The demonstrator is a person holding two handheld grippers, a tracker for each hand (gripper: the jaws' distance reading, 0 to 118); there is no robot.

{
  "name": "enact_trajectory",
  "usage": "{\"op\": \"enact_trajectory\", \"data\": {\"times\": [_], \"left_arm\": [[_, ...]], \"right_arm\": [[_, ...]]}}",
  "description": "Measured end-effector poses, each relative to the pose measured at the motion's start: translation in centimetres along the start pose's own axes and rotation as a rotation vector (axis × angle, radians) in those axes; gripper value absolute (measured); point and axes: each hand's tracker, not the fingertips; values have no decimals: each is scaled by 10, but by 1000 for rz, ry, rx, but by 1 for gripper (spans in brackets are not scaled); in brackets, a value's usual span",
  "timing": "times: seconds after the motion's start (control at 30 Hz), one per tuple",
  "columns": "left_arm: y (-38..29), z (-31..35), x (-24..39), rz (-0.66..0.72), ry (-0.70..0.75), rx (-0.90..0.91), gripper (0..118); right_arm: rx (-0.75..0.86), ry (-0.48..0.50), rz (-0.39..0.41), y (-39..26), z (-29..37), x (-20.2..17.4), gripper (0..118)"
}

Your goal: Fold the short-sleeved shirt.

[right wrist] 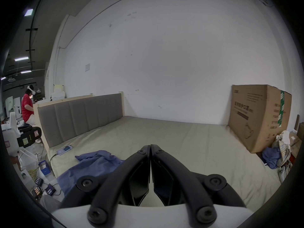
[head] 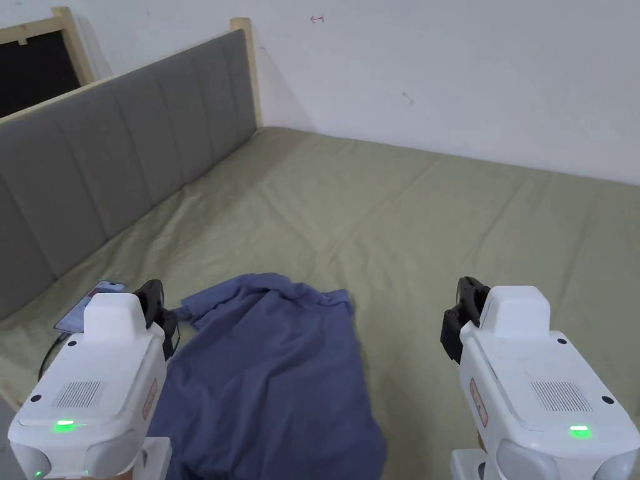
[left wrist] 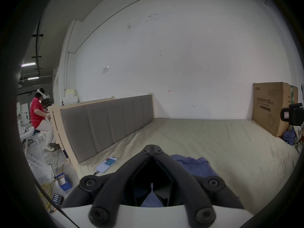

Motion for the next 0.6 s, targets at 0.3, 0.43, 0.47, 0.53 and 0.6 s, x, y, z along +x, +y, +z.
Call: {"op": "enact_trajectory", "data": {"times": [0.3,0.43,0.47,0.53,0.6], "left_arm": [[-8,-19,-22,25,-13,-103,0],[-12,-50,-14,61,-114,-241,0],[-14,-60,-11,82,-143,-275,0],[-19,-80,-2,104,-182,-360,0],[-26,-94,9,116,-199,-356,14]], "right_arm": [[-21,42,17,-3,-13,-19,0],[-31,27,19,-5,-15,-10,0],[-34,18,20,-6,-16,-6,0],[-42,3,22,-8,-17,1,0],[-51,-15,20,-9,-18,9,0]]}}
